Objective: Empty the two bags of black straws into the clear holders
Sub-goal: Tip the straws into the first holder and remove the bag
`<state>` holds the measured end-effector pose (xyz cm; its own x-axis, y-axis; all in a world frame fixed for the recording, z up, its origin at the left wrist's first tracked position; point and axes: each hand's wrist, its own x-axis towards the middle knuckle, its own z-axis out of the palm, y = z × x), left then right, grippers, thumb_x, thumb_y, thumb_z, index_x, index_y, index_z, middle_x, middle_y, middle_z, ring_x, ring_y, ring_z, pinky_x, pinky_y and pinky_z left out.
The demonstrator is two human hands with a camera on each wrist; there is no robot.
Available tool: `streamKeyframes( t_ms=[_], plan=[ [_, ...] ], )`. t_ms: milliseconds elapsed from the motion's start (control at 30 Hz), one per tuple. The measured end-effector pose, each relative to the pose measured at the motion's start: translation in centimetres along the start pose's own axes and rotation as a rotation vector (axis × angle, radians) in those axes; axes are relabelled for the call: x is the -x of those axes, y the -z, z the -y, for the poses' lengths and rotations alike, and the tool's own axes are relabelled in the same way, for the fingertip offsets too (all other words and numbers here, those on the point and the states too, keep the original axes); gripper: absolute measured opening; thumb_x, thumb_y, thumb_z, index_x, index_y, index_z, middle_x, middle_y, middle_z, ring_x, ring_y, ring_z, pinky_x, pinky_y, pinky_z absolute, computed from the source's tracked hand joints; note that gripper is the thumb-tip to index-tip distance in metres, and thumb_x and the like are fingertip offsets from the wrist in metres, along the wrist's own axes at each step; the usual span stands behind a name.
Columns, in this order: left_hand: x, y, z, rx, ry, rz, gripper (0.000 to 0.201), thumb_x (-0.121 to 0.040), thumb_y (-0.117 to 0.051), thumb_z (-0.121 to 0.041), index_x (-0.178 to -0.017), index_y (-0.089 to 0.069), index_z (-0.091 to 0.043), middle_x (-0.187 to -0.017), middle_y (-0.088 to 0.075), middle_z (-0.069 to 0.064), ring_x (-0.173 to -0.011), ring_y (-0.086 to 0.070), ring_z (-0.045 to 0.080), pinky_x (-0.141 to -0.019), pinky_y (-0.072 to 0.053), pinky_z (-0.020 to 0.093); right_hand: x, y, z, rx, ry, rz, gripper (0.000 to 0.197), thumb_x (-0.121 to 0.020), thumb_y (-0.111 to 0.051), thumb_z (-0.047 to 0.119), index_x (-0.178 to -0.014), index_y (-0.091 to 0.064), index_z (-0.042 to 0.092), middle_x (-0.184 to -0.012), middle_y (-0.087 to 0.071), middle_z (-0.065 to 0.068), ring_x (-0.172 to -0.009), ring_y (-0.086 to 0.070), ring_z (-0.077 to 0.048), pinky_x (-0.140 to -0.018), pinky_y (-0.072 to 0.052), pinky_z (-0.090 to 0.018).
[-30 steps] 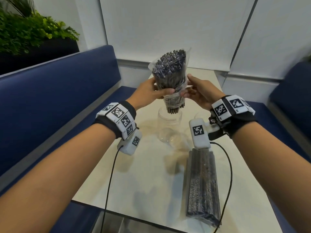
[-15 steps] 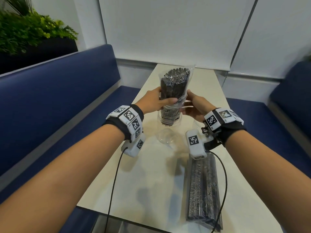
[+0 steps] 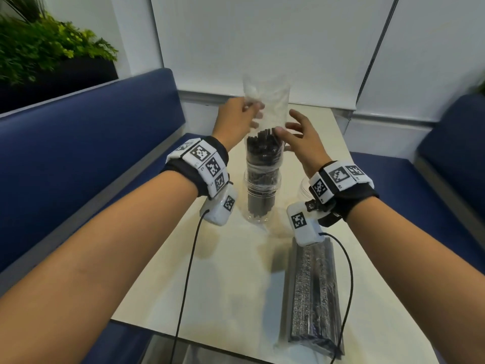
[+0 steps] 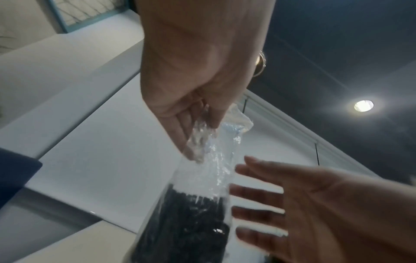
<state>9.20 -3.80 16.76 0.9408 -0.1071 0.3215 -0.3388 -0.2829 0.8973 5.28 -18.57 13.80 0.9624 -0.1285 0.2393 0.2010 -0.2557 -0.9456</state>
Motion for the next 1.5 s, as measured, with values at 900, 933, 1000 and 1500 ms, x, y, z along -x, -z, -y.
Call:
streamKeyframes(
  t_ms=[900, 933, 1000, 1500],
  plan=[
    [8.6, 2.0, 2.8, 0.627, 0.454, 0.205, 0.038, -0.092, -0.048, -0.039, -0.113, -0.059, -0.009, -0.102, -0.059, 0.005, -0.095, -0.06, 0.026, -0.087, -0.051, 0.042, 2.9, -3.9, 7.1, -0.529, 0.078, 0.083, 0.028, -0.081, -0.05, -0.014, -0.084, -0.05, 0.014, -0.085, -0.054, -0.007, -0.071, -0.057, -0.018, -0.056, -0.054, -0.022],
    [9.7, 2.1, 3.3, 0.758, 0.517, 0.295, 0.04, -0.09, -0.047, -0.045, -0.104, -0.061, -0.01, -0.094, -0.06, 0.004, -0.088, -0.062, 0.026, -0.084, -0.052, 0.041, 3.5, -4.1, 6.2, -0.562, 0.038, 0.119, 0.027, -0.082, -0.05, -0.012, -0.085, -0.05, 0.015, -0.087, -0.054, -0.007, -0.072, -0.057, -0.018, -0.054, -0.053, -0.02],
    [11.3, 2.7, 4.3, 0.985, 0.581, 0.355, 0.045, -0.082, -0.052, -0.05, -0.094, -0.062, -0.008, -0.083, -0.062, 0.005, -0.078, -0.065, 0.024, -0.074, -0.058, 0.035, 4.8, -4.4, 4.1, -0.639, -0.066, 0.179, 0.026, -0.084, -0.048, -0.01, -0.084, -0.05, 0.016, -0.086, -0.054, -0.006, -0.07, -0.056, -0.015, -0.052, -0.051, -0.017],
    [16.6, 0.0, 12.3, 0.206, 0.422, 0.105, 0.029, -0.088, -0.043, 0.003, -0.099, -0.05, -0.024, -0.094, -0.052, 0.015, -0.058, -0.055, 0.018, -0.055, -0.053, 0.03, 10.3, -0.9, -6.1, 0.49, -0.282, 0.669, 0.045, -0.085, -0.058, 0.003, -0.129, -0.048, 0.004, -0.134, -0.052, -0.015, -0.115, -0.052, -0.023, -0.103, -0.039, -0.033]
  ],
)
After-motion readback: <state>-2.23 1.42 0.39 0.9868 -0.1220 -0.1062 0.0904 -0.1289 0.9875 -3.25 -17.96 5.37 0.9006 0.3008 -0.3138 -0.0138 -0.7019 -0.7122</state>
